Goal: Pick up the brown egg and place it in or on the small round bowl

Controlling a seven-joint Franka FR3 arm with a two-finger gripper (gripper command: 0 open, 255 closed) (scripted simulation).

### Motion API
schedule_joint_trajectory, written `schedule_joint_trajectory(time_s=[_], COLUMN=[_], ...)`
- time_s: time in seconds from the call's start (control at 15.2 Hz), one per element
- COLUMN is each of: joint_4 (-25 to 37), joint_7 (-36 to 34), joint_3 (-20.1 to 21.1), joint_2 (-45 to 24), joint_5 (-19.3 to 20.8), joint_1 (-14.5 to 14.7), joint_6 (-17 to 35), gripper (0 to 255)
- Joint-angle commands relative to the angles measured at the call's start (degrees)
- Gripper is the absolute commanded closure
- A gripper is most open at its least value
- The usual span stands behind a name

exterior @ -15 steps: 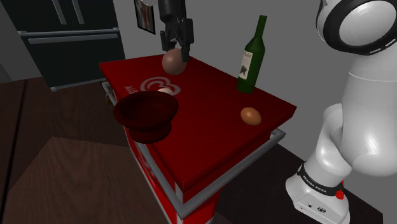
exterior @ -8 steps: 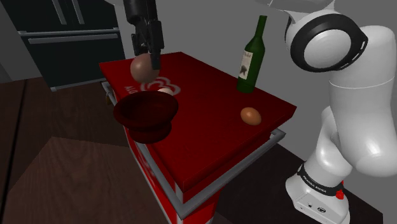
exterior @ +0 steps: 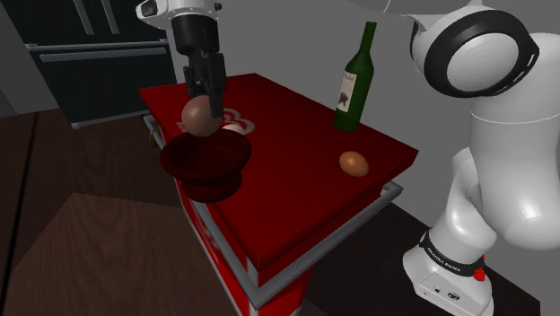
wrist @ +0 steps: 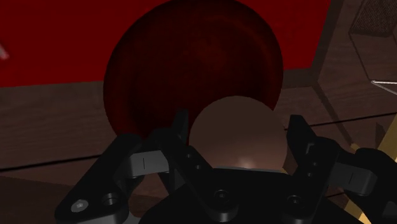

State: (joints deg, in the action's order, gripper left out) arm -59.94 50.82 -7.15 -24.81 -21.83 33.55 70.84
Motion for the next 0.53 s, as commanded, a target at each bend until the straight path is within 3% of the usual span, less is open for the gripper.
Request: schedule_joint_trajectory(time_s=[0.0,0.46], joint_4=[-2.8,-8.9], joint_7=[0.7,2.0], joint_3=[-0.1,-0.2], joint_2=[0.7,2.3], joint_5=[0.3,0.7], joint_1=[0.2,0.8], joint_6=[2.0,6.3], gripper=[255,255])
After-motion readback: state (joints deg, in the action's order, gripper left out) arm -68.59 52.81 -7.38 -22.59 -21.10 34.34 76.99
